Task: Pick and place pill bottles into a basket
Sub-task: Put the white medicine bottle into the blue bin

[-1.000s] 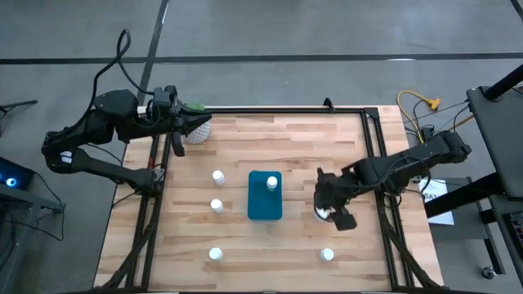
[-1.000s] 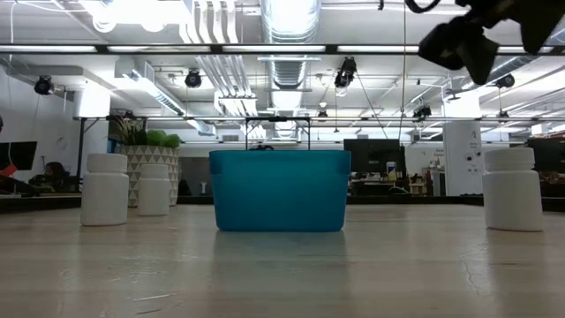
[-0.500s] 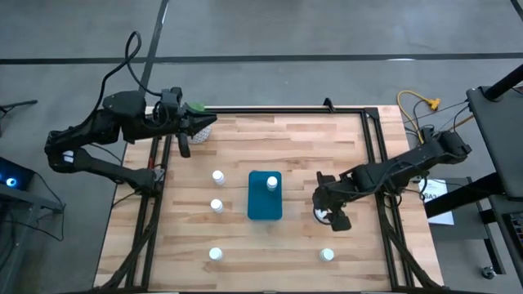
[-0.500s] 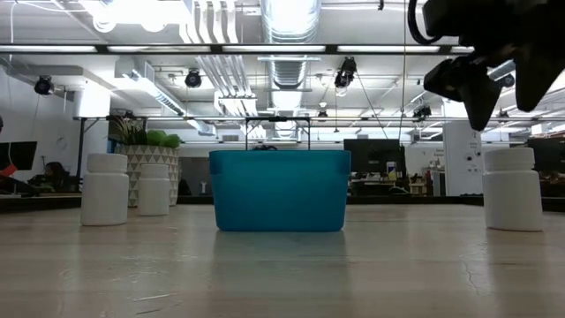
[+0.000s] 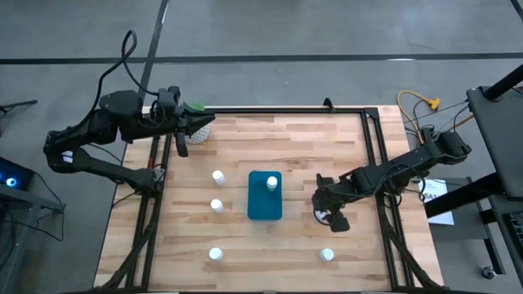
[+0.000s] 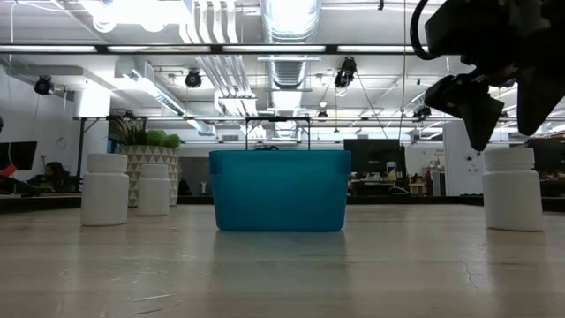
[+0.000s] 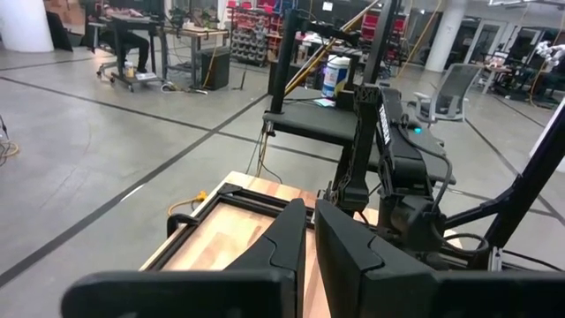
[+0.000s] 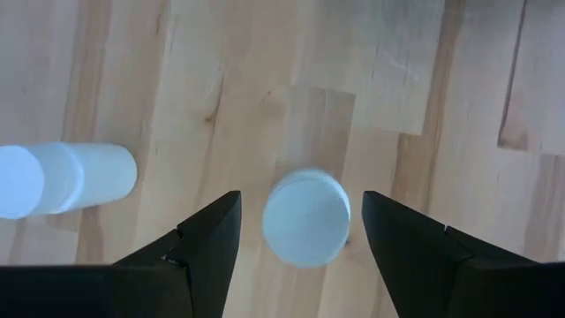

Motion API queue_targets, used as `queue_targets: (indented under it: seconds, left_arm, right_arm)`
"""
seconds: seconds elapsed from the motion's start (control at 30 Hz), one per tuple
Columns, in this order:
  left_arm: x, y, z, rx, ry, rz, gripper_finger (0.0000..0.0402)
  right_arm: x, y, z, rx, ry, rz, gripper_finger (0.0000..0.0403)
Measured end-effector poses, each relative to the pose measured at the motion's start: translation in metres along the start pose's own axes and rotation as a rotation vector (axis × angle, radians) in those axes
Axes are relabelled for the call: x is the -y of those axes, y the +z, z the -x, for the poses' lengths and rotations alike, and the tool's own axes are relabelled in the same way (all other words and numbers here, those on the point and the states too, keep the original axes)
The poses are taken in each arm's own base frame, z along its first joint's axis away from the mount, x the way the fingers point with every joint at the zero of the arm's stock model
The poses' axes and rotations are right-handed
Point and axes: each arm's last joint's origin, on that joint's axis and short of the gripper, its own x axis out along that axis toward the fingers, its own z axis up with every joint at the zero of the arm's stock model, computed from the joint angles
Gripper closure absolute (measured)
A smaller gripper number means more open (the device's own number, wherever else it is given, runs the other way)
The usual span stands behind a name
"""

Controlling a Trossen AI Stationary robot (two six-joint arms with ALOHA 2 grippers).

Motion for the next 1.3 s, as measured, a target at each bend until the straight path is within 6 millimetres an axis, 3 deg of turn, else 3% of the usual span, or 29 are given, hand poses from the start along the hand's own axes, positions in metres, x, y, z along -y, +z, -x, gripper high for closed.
queue_targets:
  seconds: [0.8, 1.3]
  left_arm:
    - [0.001, -0.001, -0.003, -0.011, 0.002, -0.002, 0.0391]
    - [0.0, -0.001, -0.002, -0.007, 0.001, 0.025, 0.0391]
  right_arm:
    - [0.004, -0.007, -0.013, 0.022, -0.022, 0.024, 0.0175]
    - [0.005, -0.006, -0.053, -0.112, 0.032, -0.016, 0.0178]
